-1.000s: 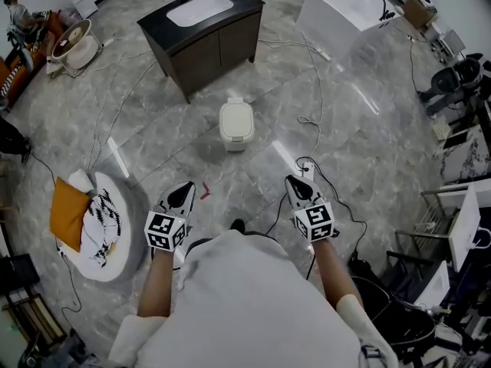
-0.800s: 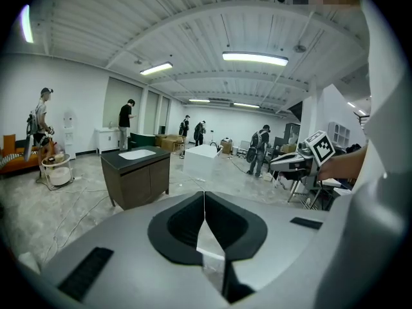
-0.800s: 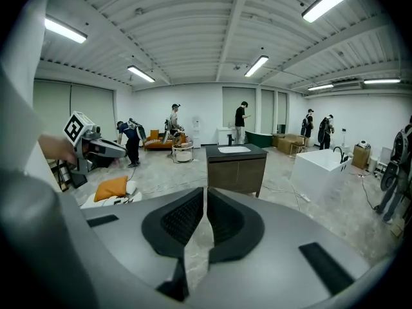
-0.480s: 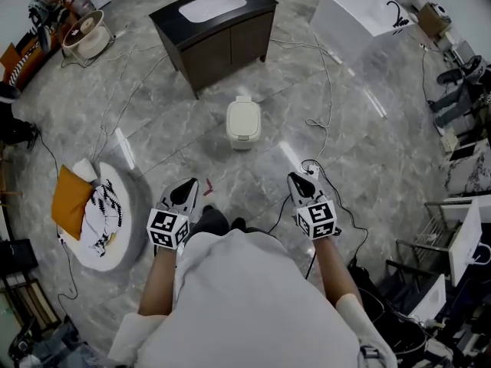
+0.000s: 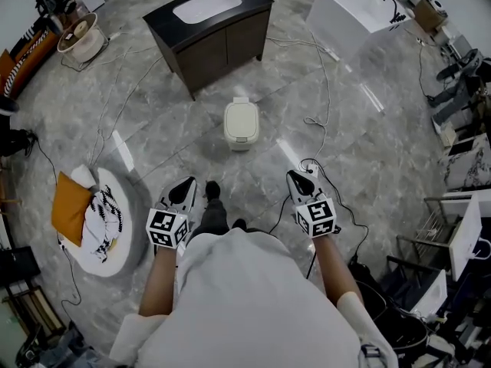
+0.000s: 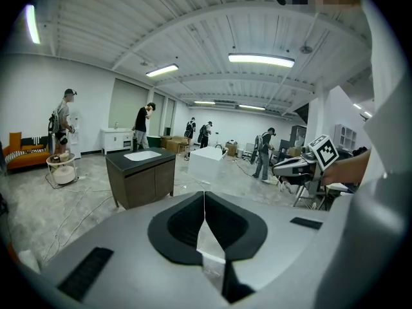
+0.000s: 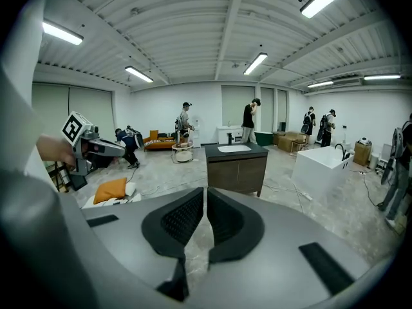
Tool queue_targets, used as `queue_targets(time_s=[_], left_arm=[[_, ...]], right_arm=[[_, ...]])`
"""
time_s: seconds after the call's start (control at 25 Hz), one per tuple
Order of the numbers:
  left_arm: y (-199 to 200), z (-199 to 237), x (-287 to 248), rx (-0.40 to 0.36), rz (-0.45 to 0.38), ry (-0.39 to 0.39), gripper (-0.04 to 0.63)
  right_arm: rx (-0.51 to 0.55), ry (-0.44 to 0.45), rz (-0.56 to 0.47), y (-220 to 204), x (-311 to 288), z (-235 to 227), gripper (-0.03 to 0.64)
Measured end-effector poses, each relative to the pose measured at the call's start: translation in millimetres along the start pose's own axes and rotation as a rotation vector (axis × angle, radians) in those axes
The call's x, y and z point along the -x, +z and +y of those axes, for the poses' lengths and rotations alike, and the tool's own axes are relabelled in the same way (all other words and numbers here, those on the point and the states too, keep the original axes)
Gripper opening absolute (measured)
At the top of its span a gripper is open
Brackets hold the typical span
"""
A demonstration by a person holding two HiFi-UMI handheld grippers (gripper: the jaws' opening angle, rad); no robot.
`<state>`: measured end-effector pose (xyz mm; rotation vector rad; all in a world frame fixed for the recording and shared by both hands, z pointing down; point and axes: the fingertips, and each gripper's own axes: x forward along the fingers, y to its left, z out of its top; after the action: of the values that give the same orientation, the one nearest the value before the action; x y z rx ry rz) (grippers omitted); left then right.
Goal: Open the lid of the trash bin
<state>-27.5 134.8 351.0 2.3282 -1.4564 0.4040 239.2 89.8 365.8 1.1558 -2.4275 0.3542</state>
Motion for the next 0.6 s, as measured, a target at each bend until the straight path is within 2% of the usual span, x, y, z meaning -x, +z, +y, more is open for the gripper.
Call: queue_targets(time_s=[0.6], left_arm=[[16,70,-65,0.036,0.031,-0.082,0.018]], right_arm=[[0.002,-0.064,0.054,29,-59,-19,0.038]])
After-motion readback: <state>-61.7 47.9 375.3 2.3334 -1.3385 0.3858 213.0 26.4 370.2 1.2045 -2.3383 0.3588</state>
